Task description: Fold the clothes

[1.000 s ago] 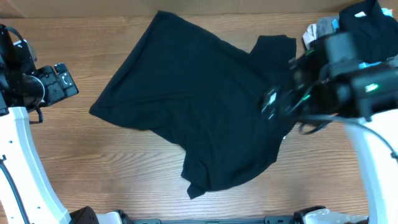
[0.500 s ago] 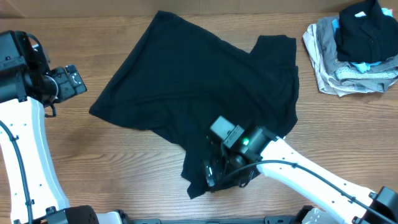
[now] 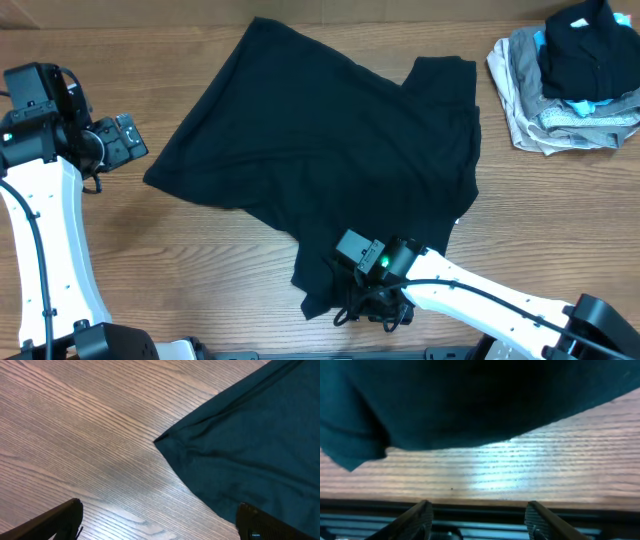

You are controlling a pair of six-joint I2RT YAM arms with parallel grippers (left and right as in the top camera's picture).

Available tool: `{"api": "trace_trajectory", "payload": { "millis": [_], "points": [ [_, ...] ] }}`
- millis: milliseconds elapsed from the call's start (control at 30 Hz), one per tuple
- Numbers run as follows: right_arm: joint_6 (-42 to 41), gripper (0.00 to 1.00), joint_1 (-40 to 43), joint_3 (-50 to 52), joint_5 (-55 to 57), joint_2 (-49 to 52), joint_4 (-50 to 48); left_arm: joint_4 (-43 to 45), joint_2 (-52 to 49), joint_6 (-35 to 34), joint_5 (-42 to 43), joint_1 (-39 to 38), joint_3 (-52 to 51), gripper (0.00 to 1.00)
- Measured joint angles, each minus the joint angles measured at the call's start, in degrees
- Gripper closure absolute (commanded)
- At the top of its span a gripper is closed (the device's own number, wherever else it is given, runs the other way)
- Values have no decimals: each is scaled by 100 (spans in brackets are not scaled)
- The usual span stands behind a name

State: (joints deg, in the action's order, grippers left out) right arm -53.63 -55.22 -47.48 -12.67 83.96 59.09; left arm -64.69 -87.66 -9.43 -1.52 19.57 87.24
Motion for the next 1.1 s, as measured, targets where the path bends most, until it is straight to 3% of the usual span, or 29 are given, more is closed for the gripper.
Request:
{"api": "trace_trajectory", "payload": {
  "millis": [233,467,733,867,933,967,1100],
  "points": [
    [-35,36,0,304,0,0,-426,190,0,-7,0,0,-13,1],
    [452,36,68,411,90,0,-614,673,0,-11,0,0,-33,0],
    [874,45,321,413,240,63,-813,748,-289,-72,0,0,-33,2],
    [957,63,549,413,271,302,-820,748,-590,-76,2,0,-37,2],
    [1003,80,667,413,273,407,-837,745,-693,-79,4,-11,-50,2],
    [1025,95,737,415,275,466,-835,739,-721,-90,2,-13,-55,2],
    [933,96,1025,417,256,590,-684,710,-748,-92,2,-76,-57,2]
  ]
}}
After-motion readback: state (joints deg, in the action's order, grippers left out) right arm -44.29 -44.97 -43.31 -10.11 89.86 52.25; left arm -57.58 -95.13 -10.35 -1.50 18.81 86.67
